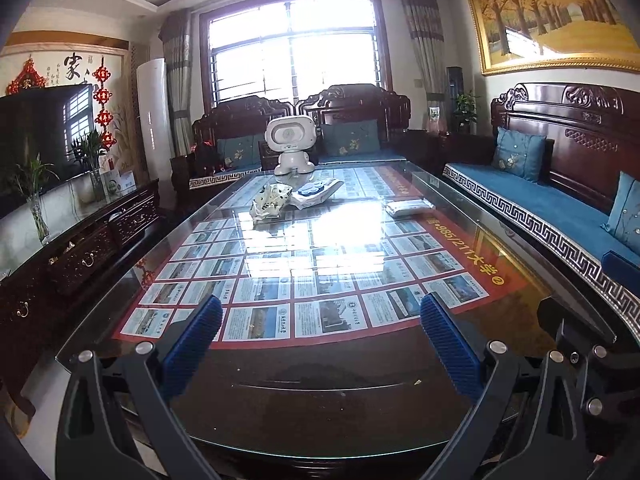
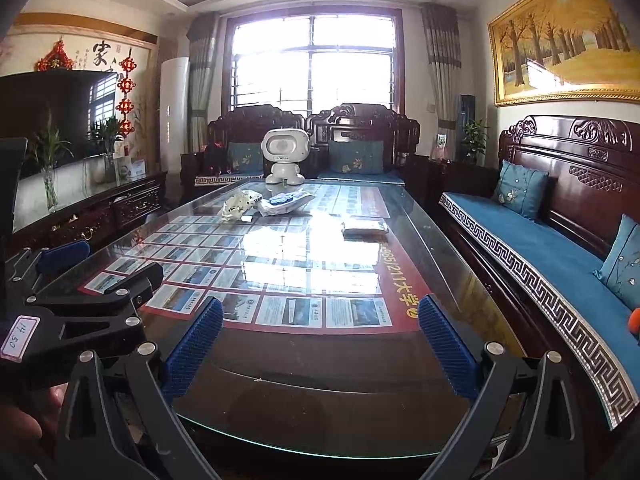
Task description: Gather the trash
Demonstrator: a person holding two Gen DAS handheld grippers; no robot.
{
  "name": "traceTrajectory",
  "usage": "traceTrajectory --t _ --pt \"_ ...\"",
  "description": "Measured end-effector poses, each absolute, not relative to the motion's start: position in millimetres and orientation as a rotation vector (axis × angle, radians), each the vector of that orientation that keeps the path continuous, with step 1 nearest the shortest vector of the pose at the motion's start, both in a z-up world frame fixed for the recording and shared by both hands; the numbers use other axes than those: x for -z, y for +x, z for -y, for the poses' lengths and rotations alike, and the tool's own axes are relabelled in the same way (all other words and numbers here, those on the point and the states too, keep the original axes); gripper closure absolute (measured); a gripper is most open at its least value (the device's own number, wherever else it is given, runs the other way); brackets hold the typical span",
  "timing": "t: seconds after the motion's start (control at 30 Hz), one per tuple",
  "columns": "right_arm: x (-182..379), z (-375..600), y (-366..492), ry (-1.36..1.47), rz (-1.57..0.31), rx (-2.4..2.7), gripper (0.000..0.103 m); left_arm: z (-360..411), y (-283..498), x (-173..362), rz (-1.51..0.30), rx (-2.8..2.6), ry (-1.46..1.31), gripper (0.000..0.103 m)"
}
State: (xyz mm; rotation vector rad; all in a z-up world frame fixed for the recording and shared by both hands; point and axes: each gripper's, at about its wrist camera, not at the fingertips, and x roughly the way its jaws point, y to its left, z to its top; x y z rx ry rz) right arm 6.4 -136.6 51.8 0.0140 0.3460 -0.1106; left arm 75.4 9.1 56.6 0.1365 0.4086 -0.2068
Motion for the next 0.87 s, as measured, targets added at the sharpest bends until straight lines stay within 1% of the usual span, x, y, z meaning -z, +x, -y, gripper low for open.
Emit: traceTrajectory --t 0.47,0.87 --pt "-49.9 136.6 11.4 0.017 -0.361 0.103 0.008 -11.2 79.1 -57.7 -0.417 0.216 0.117 0.004" --pt "-46.7 141.7 21.4 0.025 -0.377 0.103 0.008 -11.3 97.1 -51.5 -0.471 0.238 0.093 0.004"
